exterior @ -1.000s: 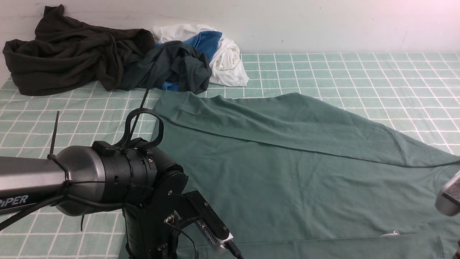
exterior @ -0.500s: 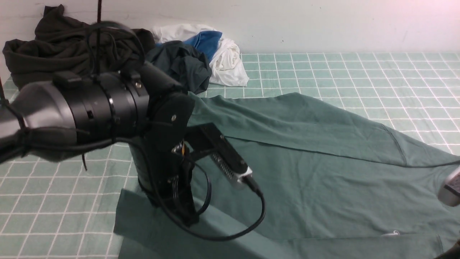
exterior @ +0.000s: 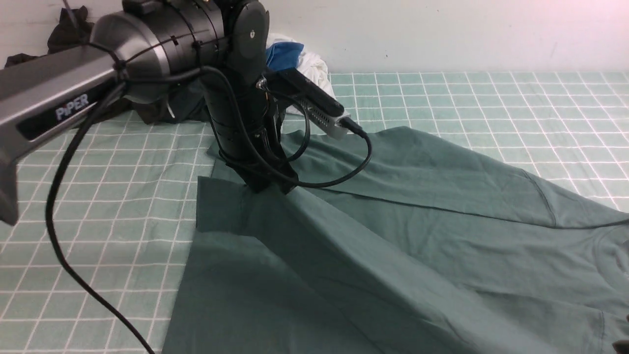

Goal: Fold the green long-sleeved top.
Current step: Use the left arm to drag and place the cuff at the centered position on the left edge of the fabric

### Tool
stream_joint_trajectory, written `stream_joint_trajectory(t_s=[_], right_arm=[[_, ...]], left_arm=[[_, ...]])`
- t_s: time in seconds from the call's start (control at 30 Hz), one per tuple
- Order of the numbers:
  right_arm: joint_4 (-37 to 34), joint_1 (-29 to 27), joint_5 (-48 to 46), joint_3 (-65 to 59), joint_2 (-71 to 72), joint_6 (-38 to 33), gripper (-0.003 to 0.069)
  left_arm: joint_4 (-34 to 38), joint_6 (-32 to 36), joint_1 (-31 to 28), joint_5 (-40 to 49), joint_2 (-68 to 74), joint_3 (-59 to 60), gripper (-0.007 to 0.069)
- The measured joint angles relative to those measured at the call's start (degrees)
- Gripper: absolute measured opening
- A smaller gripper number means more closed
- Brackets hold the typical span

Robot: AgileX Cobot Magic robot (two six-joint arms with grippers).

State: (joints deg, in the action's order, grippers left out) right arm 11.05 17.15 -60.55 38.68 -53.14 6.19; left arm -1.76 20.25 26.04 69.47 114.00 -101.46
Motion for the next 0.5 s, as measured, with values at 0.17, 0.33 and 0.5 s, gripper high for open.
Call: stream_joint_trajectory(t_s=[0.17, 0.33, 0.5], right_arm=[[0.3, 0.0, -0.1, 0.0, 0.0, 0.7, -0.0016], [0.1, 0.0, -0.1, 0.0, 0.0, 0.7, -0.0016], [-0.1, 0.0, 1.2, 0.0, 0.0, 0.8, -0.0016]], left_arm=[[-1.0, 0.2, -0.4, 0.0, 4.9, -1.4, 0.0036], [-4.4, -2.3, -0.4, -1.8, 6.4, -2.6, 0.0139], [-9.9, -8.3, -0.8, -4.3, 6.5, -5.3, 0.0265]])
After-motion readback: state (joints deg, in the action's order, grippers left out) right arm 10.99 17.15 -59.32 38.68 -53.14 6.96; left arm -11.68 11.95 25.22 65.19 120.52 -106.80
